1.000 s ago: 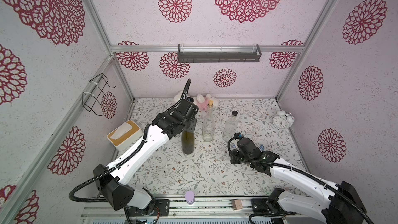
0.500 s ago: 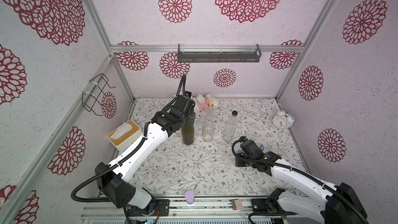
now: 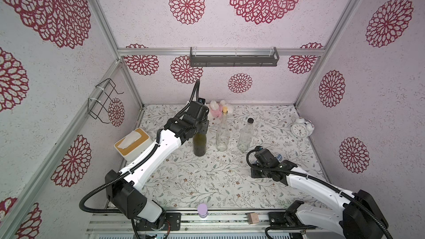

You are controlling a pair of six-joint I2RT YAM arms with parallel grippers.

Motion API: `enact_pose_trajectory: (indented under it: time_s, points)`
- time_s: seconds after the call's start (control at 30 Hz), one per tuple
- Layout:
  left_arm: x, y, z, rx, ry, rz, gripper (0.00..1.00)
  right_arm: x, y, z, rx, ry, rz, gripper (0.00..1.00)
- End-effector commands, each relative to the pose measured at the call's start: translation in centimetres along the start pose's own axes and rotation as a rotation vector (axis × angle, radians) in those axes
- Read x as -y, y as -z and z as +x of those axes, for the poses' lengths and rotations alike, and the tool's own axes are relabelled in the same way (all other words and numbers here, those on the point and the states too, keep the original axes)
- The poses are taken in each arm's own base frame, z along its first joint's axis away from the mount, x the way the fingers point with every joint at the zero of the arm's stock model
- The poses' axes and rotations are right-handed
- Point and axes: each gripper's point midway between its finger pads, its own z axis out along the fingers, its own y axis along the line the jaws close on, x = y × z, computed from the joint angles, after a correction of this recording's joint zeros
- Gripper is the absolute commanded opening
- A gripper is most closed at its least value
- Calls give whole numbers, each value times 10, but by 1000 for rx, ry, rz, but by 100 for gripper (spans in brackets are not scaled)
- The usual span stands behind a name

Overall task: Remove the label from the bottle
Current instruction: Place the bottle at the center of the board, then place the label at the center of the board.

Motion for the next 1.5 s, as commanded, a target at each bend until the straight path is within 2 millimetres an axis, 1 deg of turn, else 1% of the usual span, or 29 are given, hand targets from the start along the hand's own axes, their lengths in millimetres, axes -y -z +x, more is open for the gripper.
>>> enact_pose_trajectory:
  time_s: [0.0,0.1,0.17,0.27,0.37,0.53,0.6,0.73,0.87,1.1,1.23,1.33,1.47]
  points:
    - [-4,12,-38,131,42,6,24,0,1,-7,26,8,4,0]
    - [-4,11,-37,133,49,6,29,1,0,-6,23,7,6,0]
    - [-3,11,-38,134,49,8,34,1,-1,-5,22,4,5,0]
    - [-2,9,-38,129,51,10,40,1,-3,-3,11,3,4,0]
    - [-3,9,-37,126,59,8,51,2,-4,-1,-1,4,10,0]
    - [-3,10,-38,132,61,12,61,1,-6,2,-16,-3,8,0]
    - [-4,11,-38,129,59,8,65,2,-8,3,-34,0,19,0]
    - [-5,20,-43,151,64,16,74,6,-12,8,-79,4,52,0]
    - [-3,28,-46,166,66,38,78,8,-17,13,-120,14,75,0]
    - [-2,58,-55,222,103,98,85,3,-28,18,-158,23,59,0]
    - [-4,73,-54,249,110,114,87,-1,-34,18,-171,35,44,0]
    - [-7,76,-51,251,109,108,88,-3,-37,15,-175,45,45,0]
    - [-7,76,-48,242,106,109,88,-4,-38,11,-177,56,51,0]
